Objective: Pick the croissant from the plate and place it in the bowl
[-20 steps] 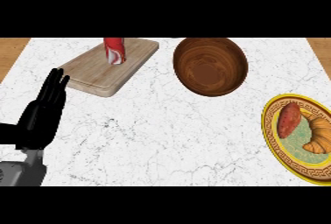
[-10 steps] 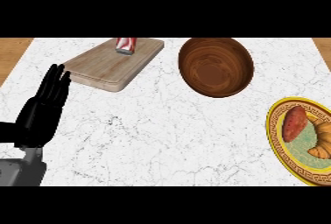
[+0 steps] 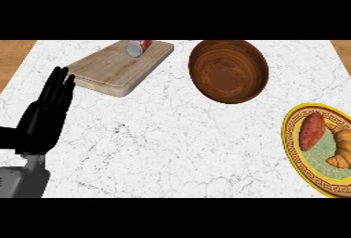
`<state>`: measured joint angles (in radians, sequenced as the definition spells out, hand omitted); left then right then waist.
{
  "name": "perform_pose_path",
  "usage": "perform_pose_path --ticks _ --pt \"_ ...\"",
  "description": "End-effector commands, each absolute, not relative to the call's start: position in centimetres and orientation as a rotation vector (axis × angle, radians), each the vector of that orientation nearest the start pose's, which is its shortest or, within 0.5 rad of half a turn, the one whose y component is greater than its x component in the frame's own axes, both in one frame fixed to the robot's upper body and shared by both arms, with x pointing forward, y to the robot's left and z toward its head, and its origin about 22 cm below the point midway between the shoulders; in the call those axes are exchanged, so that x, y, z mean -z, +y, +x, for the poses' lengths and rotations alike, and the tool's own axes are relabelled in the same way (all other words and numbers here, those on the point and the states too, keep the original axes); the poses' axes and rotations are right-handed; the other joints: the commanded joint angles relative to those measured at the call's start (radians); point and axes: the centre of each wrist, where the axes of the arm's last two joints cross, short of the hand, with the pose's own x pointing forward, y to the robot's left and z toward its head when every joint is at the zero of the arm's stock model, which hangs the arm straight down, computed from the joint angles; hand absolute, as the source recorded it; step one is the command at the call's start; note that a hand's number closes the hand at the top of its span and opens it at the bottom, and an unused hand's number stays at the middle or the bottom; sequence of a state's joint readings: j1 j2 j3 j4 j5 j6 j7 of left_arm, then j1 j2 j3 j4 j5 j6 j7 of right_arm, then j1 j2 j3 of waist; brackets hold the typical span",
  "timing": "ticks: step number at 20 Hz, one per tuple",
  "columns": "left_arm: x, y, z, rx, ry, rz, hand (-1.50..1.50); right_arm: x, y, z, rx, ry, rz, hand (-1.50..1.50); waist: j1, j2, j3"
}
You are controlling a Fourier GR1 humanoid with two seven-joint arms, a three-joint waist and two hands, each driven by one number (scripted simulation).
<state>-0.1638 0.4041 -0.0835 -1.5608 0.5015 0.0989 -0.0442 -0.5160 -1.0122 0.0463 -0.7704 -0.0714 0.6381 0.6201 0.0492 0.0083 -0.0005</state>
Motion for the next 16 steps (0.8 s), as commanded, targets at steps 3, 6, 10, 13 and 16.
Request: perform_pose_path --ticks 3,6,10,13,16 --pt "-6.5 28.7 28.1 -0.041 -1.702 -0.122 0.00 -15.6 -47.8 35.3 -0.538 -0.380 -0.507 -1.50 -0.023 -0.002 0.001" --pt "-6.8 29.8 28.2 -0.080 -1.696 -0.086 0.00 -14.4 -48.3 33.8 -0.546 -0.396 -0.485 -1.50 -0.045 -0.007 0.001" --pt "-6.7 29.9 28.0 -0.071 -1.720 -0.082 0.00 -12.7 -45.8 34.3 -0.535 -0.385 -0.486 -1.50 -0.051 -0.009 0.000" --pt "-6.3 30.8 27.9 -0.066 -1.691 -0.093 0.00 -12.4 -46.6 33.2 -0.539 -0.379 -0.483 -1.50 -0.052 -0.009 0.000" --pt "-4.8 30.6 26.6 -0.079 -1.696 -0.087 0.00 -12.6 -46.5 32.5 -0.535 -0.410 -0.585 -1.50 -0.051 -0.009 0.000"
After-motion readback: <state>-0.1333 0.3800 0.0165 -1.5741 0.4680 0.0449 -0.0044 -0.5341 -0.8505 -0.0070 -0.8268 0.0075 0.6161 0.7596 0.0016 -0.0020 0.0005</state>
